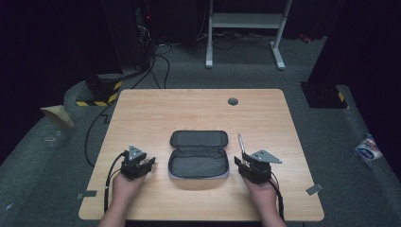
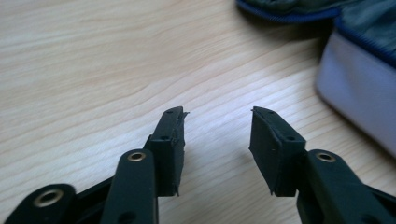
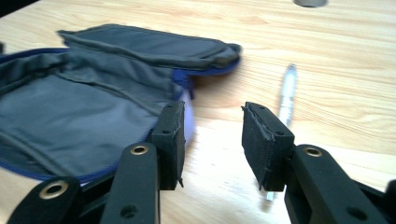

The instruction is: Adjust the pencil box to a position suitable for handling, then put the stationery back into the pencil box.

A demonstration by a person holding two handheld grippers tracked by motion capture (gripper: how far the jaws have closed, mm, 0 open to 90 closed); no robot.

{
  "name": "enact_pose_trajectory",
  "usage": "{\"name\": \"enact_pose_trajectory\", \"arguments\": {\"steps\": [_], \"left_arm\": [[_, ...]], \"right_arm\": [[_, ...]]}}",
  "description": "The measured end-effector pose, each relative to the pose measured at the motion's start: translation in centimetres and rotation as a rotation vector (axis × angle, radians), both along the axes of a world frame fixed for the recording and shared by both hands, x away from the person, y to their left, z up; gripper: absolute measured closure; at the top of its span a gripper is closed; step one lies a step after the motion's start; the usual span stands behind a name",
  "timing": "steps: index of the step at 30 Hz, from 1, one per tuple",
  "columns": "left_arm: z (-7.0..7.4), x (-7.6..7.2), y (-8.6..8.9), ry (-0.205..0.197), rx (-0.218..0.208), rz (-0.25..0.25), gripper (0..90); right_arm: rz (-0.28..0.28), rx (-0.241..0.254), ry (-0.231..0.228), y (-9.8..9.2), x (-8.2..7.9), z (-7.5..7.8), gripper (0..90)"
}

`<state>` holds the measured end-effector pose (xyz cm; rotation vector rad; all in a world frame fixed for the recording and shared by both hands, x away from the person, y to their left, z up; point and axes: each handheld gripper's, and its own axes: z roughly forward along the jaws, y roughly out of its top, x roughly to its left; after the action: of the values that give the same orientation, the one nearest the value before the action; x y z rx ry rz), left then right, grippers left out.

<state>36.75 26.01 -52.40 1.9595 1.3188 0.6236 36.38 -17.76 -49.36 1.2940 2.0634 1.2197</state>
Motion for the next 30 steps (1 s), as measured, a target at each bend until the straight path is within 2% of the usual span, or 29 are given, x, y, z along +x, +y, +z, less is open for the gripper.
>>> {"name": "enact_pose_trajectory", "arguments": {"steps": [4,8,14,18,25,30], "left_arm": [[-0.2,0.0,0.4,0.007,-0.015,0.02,53.1],[-0.4,0.0,0.1,0.002,-0.008,0.021,43.3],[-0.4,0.1,0.1,0.007,-0.005,0.024,37.1],[-0.4,0.1,0.1,0.006,-0.005,0.025,36.8],[-0.4,0.1,0.0,0.007,-0.004,0.027,36.7],[-0.4,0.1,0.0,0.008,-0.004,0.026,36.7]], "right_arm": [[-0.034,-0.024,0.007,-1.1,0.5,-0.2,56.8],[-0.071,-0.041,0.02,-2.0,1.0,-0.7,55.1],[-0.097,-0.075,0.032,-2.6,1.3,-1.3,54.3],[-0.089,-0.087,0.043,-2.6,1.5,-1.6,55.0],[-0.048,-0.124,0.074,-1.8,1.9,-2.4,61.8],[-0.053,-0.157,0.102,-1.3,2.0,-2.8,66.0]]}}
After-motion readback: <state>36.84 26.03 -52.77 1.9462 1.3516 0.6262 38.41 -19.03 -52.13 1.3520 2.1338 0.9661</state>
